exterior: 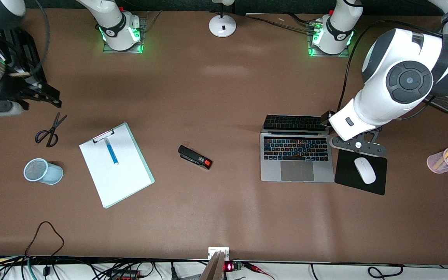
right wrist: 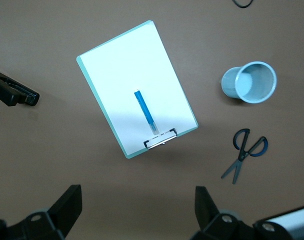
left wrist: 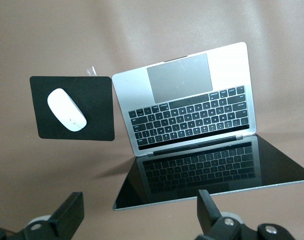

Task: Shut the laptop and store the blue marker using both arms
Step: 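Reach the right gripper to the blue marker while the left gripper nears the laptop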

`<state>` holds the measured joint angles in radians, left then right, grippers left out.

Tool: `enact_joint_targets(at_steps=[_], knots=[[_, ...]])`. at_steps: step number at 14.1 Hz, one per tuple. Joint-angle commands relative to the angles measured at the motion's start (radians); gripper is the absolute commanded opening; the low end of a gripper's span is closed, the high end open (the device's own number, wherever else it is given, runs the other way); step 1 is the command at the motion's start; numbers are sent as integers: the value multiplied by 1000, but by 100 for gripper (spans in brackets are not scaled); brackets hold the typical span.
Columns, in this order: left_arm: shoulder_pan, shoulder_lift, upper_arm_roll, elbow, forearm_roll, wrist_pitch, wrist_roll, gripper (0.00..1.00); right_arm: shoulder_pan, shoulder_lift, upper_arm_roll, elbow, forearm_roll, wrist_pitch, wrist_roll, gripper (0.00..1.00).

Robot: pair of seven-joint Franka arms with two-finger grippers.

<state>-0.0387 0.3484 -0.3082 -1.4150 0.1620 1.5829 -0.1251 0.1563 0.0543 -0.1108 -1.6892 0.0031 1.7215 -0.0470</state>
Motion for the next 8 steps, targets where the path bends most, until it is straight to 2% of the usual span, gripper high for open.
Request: enact_joint_targets(at_steps=[1, 4, 8], knots=[[5, -9, -3, 7, 10, -20, 25, 100, 15, 61, -3, 2, 11, 47, -19, 100], [6, -9, -3, 7, 10, -18, 25, 100, 26, 110, -3, -19, 6, 101, -33, 100], [11, -6, -3, 11, 10, -15, 25, 100, 29, 134, -3, -111, -3, 262, -100, 100]])
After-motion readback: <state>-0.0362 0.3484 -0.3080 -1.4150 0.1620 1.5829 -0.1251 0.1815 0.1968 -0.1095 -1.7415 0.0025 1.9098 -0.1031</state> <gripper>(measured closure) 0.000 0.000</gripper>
